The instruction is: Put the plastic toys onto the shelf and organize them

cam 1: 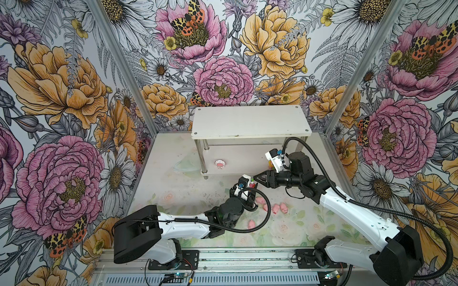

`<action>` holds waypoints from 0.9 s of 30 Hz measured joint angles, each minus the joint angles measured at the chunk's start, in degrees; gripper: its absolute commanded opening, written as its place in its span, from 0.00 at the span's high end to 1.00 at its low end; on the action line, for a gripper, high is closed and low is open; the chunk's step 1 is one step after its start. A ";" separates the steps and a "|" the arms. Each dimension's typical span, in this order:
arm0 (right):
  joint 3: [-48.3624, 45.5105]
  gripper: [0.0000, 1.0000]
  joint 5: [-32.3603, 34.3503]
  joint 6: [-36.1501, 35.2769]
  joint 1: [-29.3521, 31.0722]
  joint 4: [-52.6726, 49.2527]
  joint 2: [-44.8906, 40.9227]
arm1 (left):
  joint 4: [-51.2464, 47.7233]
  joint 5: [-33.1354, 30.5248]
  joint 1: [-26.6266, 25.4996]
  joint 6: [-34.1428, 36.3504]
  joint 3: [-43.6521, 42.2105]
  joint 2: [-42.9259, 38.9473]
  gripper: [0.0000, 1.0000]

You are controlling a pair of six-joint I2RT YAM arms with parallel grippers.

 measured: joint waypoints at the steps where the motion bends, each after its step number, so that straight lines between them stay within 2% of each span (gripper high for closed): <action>1: 0.13 0.63 -0.04 0.00 0.11 0.00 -0.33 | 0.00 0.11 0.00 0.04 0.00 0.00 0.80; 3: 0.57 0.62 -0.09 -0.02 0.11 -0.04 -0.79 | 0.00 0.20 -0.02 0.09 0.00 -0.02 0.80; 8: 2.01 0.52 0.20 0.07 1.11 -0.20 -1.51 | -0.11 0.20 -0.02 0.24 0.00 -0.02 0.80; 12: 2.69 0.53 0.22 0.28 3.30 -0.20 -1.40 | -0.33 0.20 -0.02 0.90 0.00 -0.02 0.80; 18: 2.80 0.62 0.81 0.79 5.27 -0.26 1.22 | -0.44 0.17 -0.02 1.44 0.00 -0.02 0.80; 20: 2.80 0.69 1.05 0.90 5.62 -0.28 2.05 | -0.44 0.17 -0.02 1.64 0.00 -0.02 0.80; 22: 2.80 0.82 1.75 1.05 5.70 -0.52 2.64 | -0.42 0.17 -0.02 1.73 0.00 -0.02 0.80; 24: 2.91 0.88 2.86 0.55 5.62 -0.50 2.91 | -0.90 0.07 -0.04 1.84 -0.04 -0.11 0.79; 26: 3.02 0.93 3.17 0.50 5.68 -0.63 3.04 | -1.31 -0.22 -0.11 2.16 -0.04 -0.11 0.73; 27: 3.06 0.97 3.26 0.39 5.81 -0.70 3.08 | -1.40 -0.31 -0.11 2.16 -0.04 -0.11 0.65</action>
